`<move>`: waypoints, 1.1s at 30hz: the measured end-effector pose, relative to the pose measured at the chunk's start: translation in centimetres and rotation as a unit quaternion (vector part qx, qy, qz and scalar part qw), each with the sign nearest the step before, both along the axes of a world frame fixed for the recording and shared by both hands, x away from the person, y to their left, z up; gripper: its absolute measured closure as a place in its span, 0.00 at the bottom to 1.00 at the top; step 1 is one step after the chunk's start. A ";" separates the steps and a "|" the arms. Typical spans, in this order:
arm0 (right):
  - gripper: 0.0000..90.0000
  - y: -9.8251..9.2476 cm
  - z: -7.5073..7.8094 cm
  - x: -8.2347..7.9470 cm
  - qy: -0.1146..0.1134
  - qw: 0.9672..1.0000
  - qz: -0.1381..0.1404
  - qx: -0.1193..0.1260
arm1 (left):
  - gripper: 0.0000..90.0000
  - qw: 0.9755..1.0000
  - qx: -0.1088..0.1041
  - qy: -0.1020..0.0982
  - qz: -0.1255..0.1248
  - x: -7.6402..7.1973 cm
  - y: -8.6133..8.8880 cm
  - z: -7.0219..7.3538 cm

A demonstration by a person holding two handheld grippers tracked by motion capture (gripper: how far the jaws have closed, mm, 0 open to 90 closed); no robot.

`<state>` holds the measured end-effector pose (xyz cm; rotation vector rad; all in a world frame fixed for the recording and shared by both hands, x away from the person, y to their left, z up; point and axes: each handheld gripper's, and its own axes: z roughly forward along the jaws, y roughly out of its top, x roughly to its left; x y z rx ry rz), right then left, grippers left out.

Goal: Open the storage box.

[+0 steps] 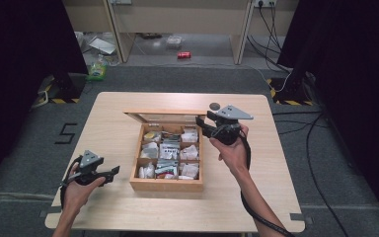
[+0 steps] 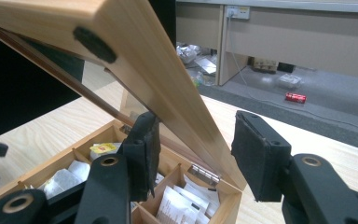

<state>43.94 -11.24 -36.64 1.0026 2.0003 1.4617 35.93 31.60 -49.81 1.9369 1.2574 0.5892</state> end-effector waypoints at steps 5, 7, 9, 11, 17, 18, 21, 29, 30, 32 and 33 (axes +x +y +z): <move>0.58 0.0 0.2 0.4 -0.001 1.000 -0.004 0.001 | 0.26 1.000 0.019 0.017 0.001 0.1 0.2 -1.5; 0.58 0.1 0.2 0.6 -0.001 1.000 -0.006 0.004 | 0.25 1.000 0.022 0.017 0.001 0.2 0.2 -1.9; 0.58 0.1 0.3 0.7 -0.001 1.000 -0.008 0.005 | 0.23 0.999 0.021 0.024 0.000 0.2 0.1 -2.3; 0.58 0.1 0.3 0.8 -0.002 1.000 -0.008 0.004 | 0.21 1.000 0.014 0.027 -0.001 0.3 0.1 -2.4; 0.57 0.2 0.4 1.0 -0.001 1.000 -0.012 0.003 | 0.16 1.000 0.015 0.019 0.003 0.3 0.3 -2.6; 0.57 0.2 0.4 1.0 -0.001 1.000 -0.012 0.004 | 0.16 1.000 0.019 0.017 0.003 0.3 0.3 -2.6; 0.57 0.2 0.4 1.1 0.000 1.000 -0.014 0.004 | 0.16 1.000 0.010 0.023 0.004 0.3 0.3 -2.6; 0.57 0.4 0.5 1.8 -0.001 1.000 -0.023 0.006 | 0.16 1.000 0.007 0.027 0.003 0.3 0.3 -2.6; 0.57 0.4 0.4 2.0 -0.001 1.000 -0.025 0.007 | 0.16 1.000 0.007 0.027 0.003 0.3 0.3 -2.6; 0.57 0.4 0.4 2.2 0.000 1.000 -0.026 0.009 | 0.16 1.000 0.007 0.027 0.003 0.3 0.3 -2.6; 0.57 0.5 0.3 2.3 0.003 1.000 -0.029 0.012 | 0.16 1.000 0.007 0.027 0.003 0.3 0.3 -2.6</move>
